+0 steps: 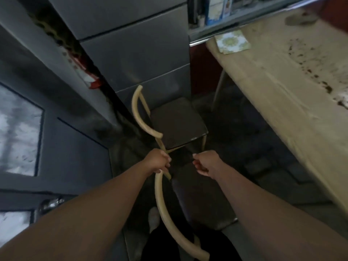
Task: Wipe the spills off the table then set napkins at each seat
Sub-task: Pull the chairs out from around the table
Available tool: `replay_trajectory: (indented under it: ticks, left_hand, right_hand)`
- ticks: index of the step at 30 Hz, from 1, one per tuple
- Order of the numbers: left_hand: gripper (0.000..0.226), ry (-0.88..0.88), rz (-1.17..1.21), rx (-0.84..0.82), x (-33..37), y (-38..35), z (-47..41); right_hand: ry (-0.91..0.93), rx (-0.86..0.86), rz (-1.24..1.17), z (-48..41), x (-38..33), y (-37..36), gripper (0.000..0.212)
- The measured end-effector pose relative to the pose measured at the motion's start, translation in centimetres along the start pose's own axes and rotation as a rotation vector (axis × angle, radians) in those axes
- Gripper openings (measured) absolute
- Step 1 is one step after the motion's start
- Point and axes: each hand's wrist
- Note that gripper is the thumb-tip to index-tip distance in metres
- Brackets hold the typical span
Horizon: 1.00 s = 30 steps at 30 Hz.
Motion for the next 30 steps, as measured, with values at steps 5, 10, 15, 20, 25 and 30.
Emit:
replay_trajectory:
  ticks: [5, 10, 15, 20, 25, 30]
  left_hand:
    - [0.022, -0.031, -0.211, -0.104, 0.3, -0.8, -3.4]
    - [0.027, 0.002, -0.378, -0.230, -0.8, 0.3, -5.5]
    - [0.022, -0.017, -0.530, -0.235, -3.3, 0.0, -6.4]
    - [0.022, 0.054, -0.616, -0.250, -5.9, -1.5, -6.6]
    - [0.039, 0.099, -0.530, -0.170, -8.2, -2.0, -7.5]
    - [0.071, 0.109, -0.372, -0.075, -9.5, -2.3, -8.7]
  right_hand:
    - [-0.062, 0.168, -0.113, -0.9, 2.9, -2.1, 0.013]
    - [-0.166, 0.336, -0.278, 0.5, 6.8, -6.2, 0.016]
    - [-0.253, 0.438, -0.443, 2.5, 10.9, -9.7, 0.018]
    - [-0.332, 0.490, -0.631, 4.7, 14.6, -11.8, 0.017]
    - [-0.459, 0.469, -0.785, 6.7, 18.1, -13.2, 0.027]
    - [-0.508, 0.504, -0.873, 7.1, 20.6, -15.0, 0.038]
Point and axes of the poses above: each hand's wrist, its own z-axis away from the middle knuckle, its own y-axis out of the back of the hand, x = y × z, and after that the axes turned 11 degrees about y, right-handed
